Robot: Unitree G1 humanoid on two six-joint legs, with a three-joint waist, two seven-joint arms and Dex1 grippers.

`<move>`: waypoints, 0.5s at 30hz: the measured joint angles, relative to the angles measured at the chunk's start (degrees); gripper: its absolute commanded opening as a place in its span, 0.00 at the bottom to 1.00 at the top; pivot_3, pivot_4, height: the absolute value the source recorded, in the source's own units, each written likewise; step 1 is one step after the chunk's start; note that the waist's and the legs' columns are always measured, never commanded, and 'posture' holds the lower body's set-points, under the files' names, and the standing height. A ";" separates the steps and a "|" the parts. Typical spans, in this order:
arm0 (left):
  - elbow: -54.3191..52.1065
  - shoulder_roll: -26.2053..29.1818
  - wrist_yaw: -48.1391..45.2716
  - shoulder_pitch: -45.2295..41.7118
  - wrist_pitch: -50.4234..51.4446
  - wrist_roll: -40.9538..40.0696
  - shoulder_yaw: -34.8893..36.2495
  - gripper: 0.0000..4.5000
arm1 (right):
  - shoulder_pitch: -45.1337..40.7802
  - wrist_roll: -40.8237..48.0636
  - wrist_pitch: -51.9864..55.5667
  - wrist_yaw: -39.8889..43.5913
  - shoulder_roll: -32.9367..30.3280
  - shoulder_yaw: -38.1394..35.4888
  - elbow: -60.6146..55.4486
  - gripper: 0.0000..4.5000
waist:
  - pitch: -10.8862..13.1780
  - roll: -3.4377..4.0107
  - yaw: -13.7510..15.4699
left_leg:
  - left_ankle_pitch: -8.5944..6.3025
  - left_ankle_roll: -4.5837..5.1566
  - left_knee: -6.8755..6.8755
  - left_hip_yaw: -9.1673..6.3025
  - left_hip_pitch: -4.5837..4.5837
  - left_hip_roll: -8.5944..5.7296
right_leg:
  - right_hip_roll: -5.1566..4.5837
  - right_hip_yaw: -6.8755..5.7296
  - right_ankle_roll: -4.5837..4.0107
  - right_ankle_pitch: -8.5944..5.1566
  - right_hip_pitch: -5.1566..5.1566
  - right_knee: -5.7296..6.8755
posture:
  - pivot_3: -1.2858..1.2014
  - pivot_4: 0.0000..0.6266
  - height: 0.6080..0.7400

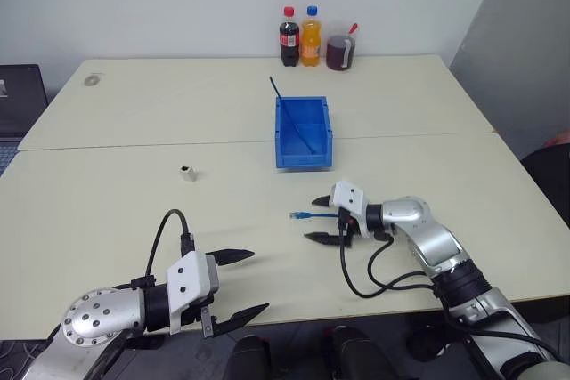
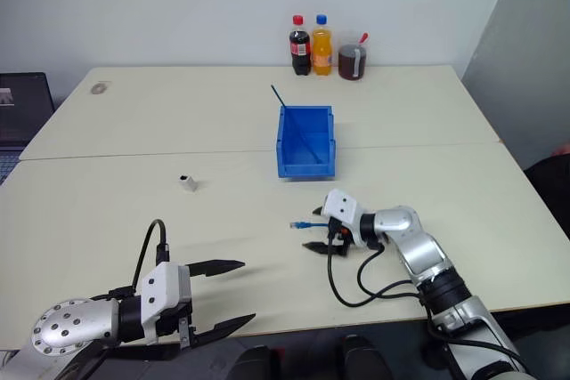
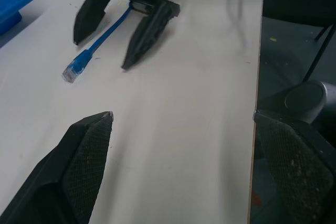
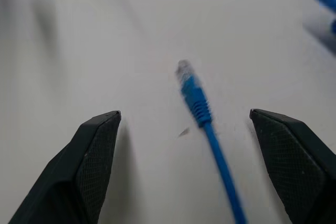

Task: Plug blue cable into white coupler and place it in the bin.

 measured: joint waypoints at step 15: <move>-0.18 -0.02 0.43 1.54 0.00 0.04 0.25 1.00 | -6.05 5.59 10.25 -3.25 6.38 -6.45 9.46 0.92 | 0.02 0.03 -0.08 | 0.00 0.00 0.00 -0.04 -0.29 0.00 | 0.00 -0.04 0.06 0.04 -0.20 -0.09 | 0.52 0.24 1.00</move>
